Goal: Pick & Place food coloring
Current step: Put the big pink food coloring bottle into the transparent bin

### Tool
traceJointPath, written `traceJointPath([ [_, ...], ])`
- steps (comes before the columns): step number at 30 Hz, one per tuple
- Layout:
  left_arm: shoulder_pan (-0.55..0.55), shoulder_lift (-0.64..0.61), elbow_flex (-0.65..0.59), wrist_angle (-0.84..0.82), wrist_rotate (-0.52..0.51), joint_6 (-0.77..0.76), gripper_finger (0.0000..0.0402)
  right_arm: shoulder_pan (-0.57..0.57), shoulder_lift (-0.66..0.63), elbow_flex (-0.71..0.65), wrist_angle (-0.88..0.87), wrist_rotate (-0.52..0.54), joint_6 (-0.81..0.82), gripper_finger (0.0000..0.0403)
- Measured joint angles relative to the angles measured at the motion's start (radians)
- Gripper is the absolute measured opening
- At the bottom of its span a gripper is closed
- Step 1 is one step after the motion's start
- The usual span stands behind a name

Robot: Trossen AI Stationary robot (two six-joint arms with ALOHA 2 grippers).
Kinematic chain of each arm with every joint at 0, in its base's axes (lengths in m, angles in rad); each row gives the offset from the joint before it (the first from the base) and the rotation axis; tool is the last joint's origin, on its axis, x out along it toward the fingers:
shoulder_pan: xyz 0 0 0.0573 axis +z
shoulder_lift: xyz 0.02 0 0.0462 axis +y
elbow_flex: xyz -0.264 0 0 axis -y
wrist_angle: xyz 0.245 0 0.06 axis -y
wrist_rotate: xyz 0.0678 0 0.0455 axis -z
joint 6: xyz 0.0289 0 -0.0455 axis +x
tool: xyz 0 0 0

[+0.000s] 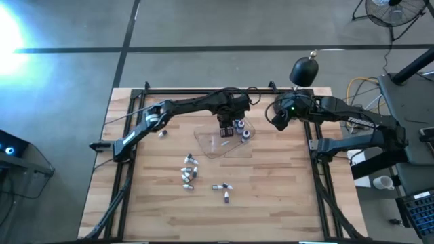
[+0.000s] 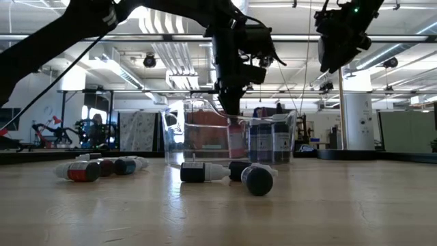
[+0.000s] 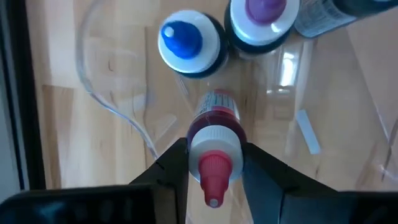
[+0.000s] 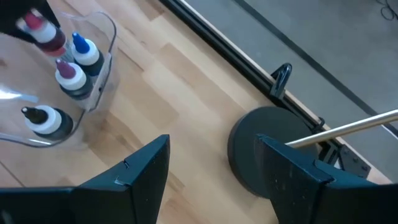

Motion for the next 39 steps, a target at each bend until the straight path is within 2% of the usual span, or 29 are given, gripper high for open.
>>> traceJointPath([
  [11,0.000,0.004,0.006,0.006,-0.050,0.032,0.0101,0.000,-0.003,-0.040,0.026,-0.003,0.000,0.0228],
  [39,0.000,0.002,0.006,0.043,-0.073,0.051,0.0113,0.000,0.004,-0.042,0.047,-0.003,-0.008,0.0228],
])
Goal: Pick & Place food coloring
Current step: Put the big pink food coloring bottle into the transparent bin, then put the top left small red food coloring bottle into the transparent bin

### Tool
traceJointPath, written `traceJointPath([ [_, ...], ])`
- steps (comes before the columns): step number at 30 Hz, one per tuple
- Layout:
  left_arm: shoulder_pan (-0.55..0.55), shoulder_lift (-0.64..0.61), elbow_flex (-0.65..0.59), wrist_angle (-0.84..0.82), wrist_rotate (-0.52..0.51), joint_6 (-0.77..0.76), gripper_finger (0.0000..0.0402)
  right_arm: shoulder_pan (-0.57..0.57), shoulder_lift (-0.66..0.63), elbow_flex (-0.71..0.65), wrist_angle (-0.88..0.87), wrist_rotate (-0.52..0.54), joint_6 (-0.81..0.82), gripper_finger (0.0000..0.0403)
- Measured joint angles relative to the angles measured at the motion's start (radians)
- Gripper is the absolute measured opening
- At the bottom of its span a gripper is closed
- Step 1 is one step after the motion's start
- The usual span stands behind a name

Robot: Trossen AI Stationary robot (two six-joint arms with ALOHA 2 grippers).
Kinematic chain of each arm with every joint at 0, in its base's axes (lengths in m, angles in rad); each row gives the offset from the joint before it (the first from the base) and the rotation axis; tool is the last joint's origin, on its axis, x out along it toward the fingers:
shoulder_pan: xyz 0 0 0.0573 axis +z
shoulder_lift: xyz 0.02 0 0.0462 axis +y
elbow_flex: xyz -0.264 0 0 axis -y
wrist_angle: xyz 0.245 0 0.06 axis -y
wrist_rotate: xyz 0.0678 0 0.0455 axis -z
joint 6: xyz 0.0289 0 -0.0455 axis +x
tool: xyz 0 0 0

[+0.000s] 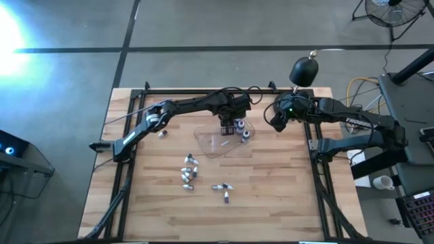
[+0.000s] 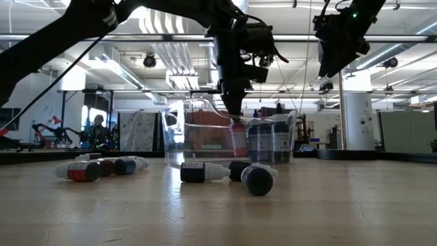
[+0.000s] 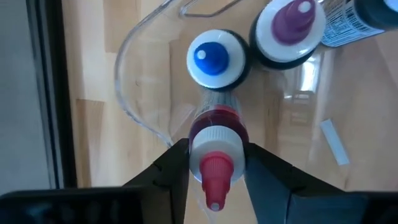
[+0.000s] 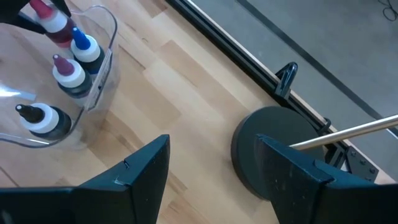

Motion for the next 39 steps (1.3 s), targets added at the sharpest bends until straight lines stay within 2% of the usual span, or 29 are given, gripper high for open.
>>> traceJointPath([
  [8,0.000,-0.003,0.000,-0.004,-0.072,0.004,0.0167,0.000,0.000,0.000,0.005,0.000,0.000,0.0228],
  [15,-0.004,-0.011,0.067,-0.035,-0.090,0.002,0.0174,0.000,0.000,0.000,0.008,0.000,-0.001,0.0228],
  [19,-0.027,-0.120,0.046,-0.018,-0.067,-0.019,0.0174,0.000,0.000,0.000,0.008,0.000,-0.004,0.0228],
  [23,-0.053,-0.260,-0.022,-0.032,-0.051,-0.130,0.0174,-0.001,0.000,0.000,0.009,0.000,-0.004,0.0228],
  [27,-0.048,-0.405,-0.245,-0.106,-0.050,-0.325,0.0174,-0.001,0.000,0.000,0.009,0.000,-0.003,0.0228],
  [32,-0.019,-0.595,-0.676,-0.116,-0.054,-0.543,0.0175,-0.002,0.000,0.000,0.012,0.000,-0.002,0.0228],
  [36,0.001,-0.750,-0.971,-0.056,0.007,-0.749,0.0175,-0.002,0.000,0.000,0.012,-0.023,0.000,0.0228],
  [39,0.032,-0.852,-1.138,0.008,0.039,-0.859,0.0175,-0.002,0.000,0.000,0.011,-0.032,-0.003,0.0228],
])
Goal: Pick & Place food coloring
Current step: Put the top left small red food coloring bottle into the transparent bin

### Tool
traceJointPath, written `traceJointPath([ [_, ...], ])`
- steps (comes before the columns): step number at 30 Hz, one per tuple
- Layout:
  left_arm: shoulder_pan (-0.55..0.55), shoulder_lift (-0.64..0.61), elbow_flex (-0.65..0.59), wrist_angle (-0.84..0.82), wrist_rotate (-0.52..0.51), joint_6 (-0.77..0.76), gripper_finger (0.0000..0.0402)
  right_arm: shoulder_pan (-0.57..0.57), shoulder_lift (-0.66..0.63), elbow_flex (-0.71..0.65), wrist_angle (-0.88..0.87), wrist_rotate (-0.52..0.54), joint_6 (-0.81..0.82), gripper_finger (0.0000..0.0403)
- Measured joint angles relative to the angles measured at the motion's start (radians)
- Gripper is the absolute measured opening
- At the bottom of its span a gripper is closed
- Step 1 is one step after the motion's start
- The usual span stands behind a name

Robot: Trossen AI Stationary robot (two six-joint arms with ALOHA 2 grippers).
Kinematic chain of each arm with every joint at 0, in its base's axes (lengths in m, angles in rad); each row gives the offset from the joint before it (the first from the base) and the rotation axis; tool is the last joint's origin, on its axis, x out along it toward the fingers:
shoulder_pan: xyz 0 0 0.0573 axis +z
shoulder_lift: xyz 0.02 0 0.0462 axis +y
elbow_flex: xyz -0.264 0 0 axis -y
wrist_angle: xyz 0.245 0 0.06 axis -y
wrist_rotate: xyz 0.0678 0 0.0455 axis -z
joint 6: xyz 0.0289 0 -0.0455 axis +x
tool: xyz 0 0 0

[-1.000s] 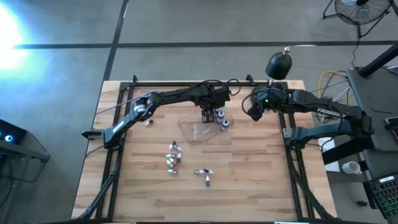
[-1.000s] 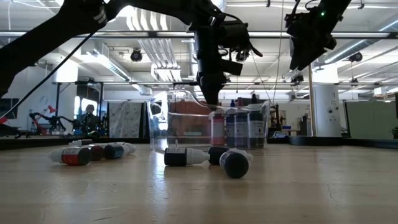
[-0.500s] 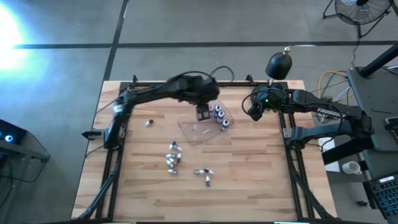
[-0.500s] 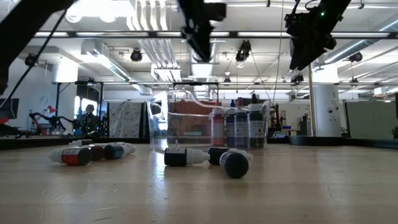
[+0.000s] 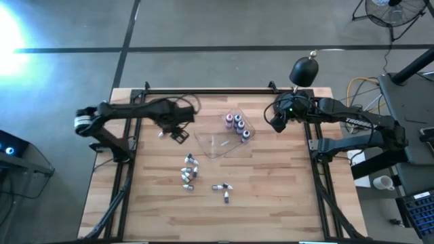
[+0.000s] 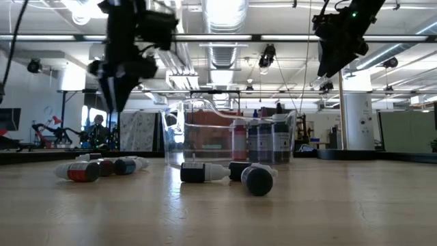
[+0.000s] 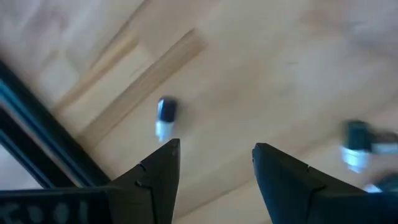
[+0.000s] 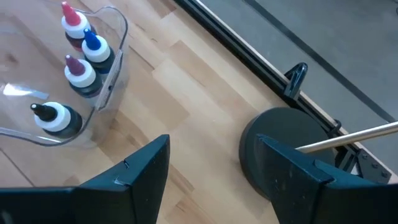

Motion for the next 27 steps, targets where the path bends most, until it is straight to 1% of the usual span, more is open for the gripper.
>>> traceJointPath([
  [4,0.055,-0.050,-0.153,0.038,0.001,-0.049,0.0175,0.000,0.000,0.000,0.000,-0.001,0.000,0.0228],
  [8,0.081,-0.046,-0.243,0.062,-0.014,0.018,0.0175,0.000,0.000,0.000,0.001,-0.045,-0.001,0.0228],
  [11,0.081,-0.042,-0.283,0.127,-0.066,0.060,0.0175,0.000,0.000,0.000,0.002,-0.071,0.000,0.0228],
  [16,0.091,-0.042,-0.336,0.273,-0.086,0.181,0.0174,0.000,0.000,0.000,0.002,-0.082,0.003,0.0228],
  [19,0.114,-0.030,-0.363,0.305,-0.089,0.210,0.0174,0.000,0.000,0.000,0.002,-0.105,0.004,0.0228],
  [27,0.160,-0.023,-0.413,0.384,-0.087,0.302,0.0174,0.000,0.000,0.000,0.002,-0.114,0.061,0.0228],
])
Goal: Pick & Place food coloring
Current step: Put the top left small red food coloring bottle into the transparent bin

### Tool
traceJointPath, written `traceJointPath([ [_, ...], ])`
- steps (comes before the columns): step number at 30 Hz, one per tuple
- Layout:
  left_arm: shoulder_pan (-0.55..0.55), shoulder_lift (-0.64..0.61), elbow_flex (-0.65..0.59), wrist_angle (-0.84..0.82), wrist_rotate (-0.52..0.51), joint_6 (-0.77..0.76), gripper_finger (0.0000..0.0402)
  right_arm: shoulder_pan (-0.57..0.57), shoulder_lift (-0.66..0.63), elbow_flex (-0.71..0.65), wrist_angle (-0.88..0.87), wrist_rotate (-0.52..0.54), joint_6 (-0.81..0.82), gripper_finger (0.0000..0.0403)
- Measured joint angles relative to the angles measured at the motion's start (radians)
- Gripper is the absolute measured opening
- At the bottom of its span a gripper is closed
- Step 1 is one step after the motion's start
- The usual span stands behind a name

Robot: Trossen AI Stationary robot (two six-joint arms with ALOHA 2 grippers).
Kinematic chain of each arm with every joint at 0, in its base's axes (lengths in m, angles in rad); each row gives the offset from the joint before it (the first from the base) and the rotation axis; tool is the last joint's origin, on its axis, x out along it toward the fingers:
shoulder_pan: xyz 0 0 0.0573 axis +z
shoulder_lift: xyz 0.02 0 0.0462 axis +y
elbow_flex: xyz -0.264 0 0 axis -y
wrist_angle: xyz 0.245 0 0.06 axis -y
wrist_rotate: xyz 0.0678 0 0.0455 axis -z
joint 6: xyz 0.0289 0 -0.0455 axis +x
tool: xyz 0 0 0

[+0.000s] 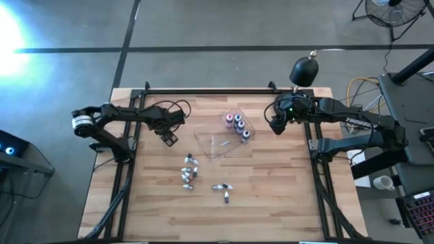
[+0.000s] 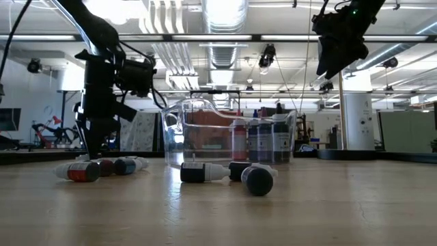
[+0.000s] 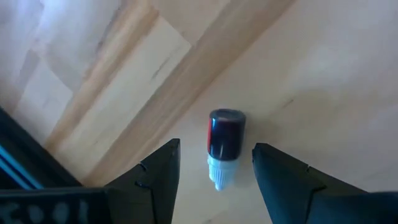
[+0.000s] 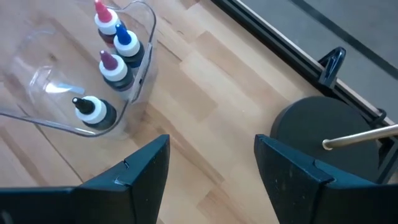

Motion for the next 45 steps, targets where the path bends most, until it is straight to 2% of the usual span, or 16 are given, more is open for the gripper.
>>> traceJointPath([
  [9,0.005,0.002,-0.030,0.024,0.017,0.053,0.0165,0.000,0.000,0.000,0.001,-0.007,0.004,0.0228],
  [17,0.012,0.037,-0.029,0.031,0.061,0.054,0.0095,0.000,0.000,0.000,0.003,-0.007,0.005,0.0228],
  [28,0.013,0.056,-0.009,0.015,0.106,-0.022,0.0046,0.000,0.000,0.000,0.005,-0.007,0.004,0.0228],
  [34,-0.012,-0.014,0.106,-0.022,0.185,-0.111,0.0039,0.000,0.000,0.000,0.004,-0.008,0.004,0.0228],
  [36,-0.036,-0.058,0.158,-0.014,0.165,-0.147,0.0038,0.000,0.000,0.000,0.004,-0.008,0.004,0.0228],
  [39,-0.089,-0.099,0.246,0.013,0.061,-0.189,0.0038,0.000,0.000,0.000,0.004,-0.008,0.004,0.0228],
  [40,-0.107,-0.104,0.272,0.031,0.024,-0.192,0.0038,0.000,0.000,0.000,0.004,-0.008,0.006,0.0228],
  [42,-0.140,-0.107,0.318,0.126,0.019,-0.165,0.0038,0.000,0.000,0.000,0.004,-0.007,0.020,0.0228],
  [45,-0.185,-0.081,0.371,0.316,0.110,-0.143,0.0038,0.000,0.000,0.000,0.004,-0.007,0.044,0.0228],
])
